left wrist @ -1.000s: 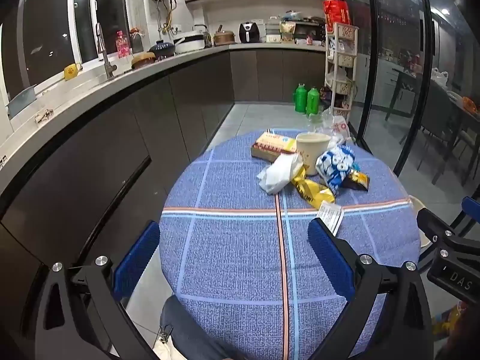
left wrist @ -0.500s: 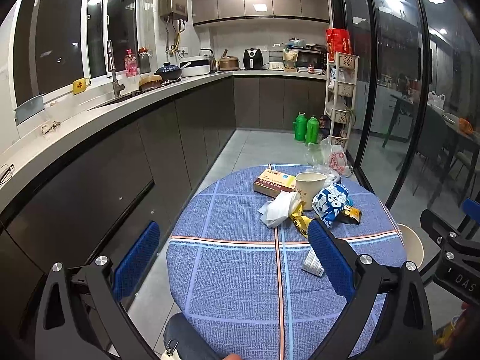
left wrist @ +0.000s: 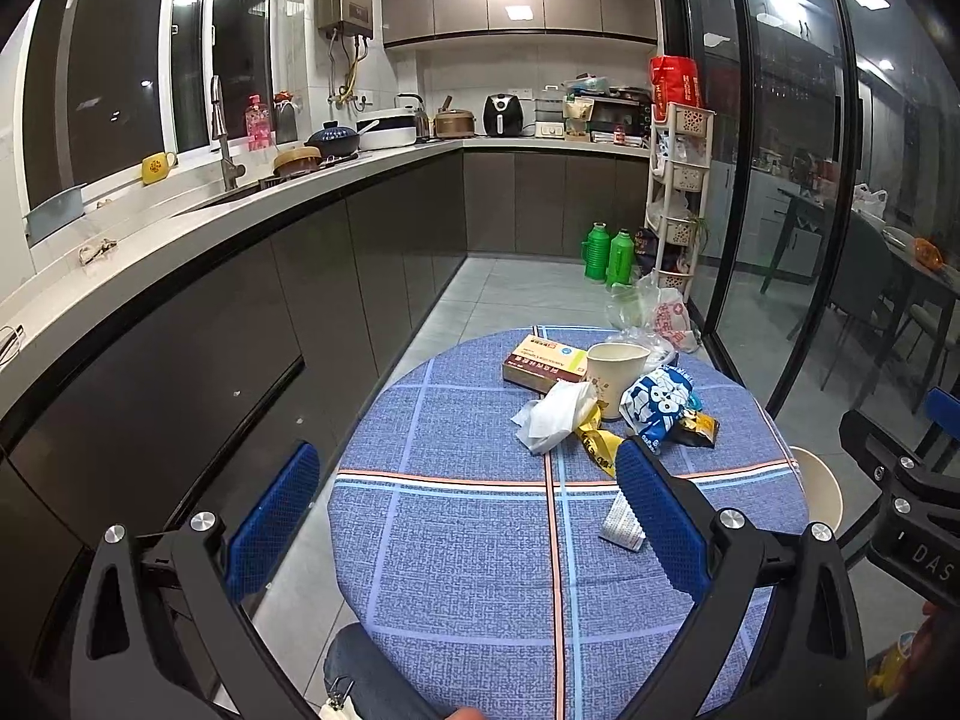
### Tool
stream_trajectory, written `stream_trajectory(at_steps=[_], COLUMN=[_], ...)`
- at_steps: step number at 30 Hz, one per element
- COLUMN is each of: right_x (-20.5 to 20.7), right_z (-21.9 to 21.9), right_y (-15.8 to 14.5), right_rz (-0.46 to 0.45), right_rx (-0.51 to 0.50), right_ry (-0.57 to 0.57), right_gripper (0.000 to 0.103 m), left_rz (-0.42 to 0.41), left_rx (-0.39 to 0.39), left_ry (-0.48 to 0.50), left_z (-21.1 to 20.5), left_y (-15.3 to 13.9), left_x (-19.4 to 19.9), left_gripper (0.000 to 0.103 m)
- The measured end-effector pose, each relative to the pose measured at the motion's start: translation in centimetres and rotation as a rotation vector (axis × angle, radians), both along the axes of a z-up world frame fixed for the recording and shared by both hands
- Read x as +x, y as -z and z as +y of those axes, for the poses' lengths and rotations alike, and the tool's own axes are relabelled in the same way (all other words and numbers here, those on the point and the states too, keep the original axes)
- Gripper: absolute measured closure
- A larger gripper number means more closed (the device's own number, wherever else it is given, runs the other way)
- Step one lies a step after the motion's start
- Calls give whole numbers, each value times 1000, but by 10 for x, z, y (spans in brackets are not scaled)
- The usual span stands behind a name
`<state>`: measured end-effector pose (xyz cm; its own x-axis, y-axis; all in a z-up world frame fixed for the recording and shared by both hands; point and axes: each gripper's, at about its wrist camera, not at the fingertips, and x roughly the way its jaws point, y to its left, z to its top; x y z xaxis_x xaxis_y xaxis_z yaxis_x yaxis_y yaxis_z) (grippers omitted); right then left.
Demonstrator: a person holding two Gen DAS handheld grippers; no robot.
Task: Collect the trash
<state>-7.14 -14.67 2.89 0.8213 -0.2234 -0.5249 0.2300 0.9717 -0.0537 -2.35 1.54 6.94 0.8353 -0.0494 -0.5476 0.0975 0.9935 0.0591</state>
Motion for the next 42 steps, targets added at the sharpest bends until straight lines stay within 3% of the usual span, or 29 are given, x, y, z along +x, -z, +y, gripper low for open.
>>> stream_trajectory(at_steps=[42], right_x=[2], right_z=[-1], right_y=[4], right_rz=[-1], right_rx=[2], right_ry=[3], right_gripper=[3], left_rz=[4], left_rx=[-6], left_ry=[13], left_z=[-6], left_y=[2], left_x=[-2], left_gripper=[8])
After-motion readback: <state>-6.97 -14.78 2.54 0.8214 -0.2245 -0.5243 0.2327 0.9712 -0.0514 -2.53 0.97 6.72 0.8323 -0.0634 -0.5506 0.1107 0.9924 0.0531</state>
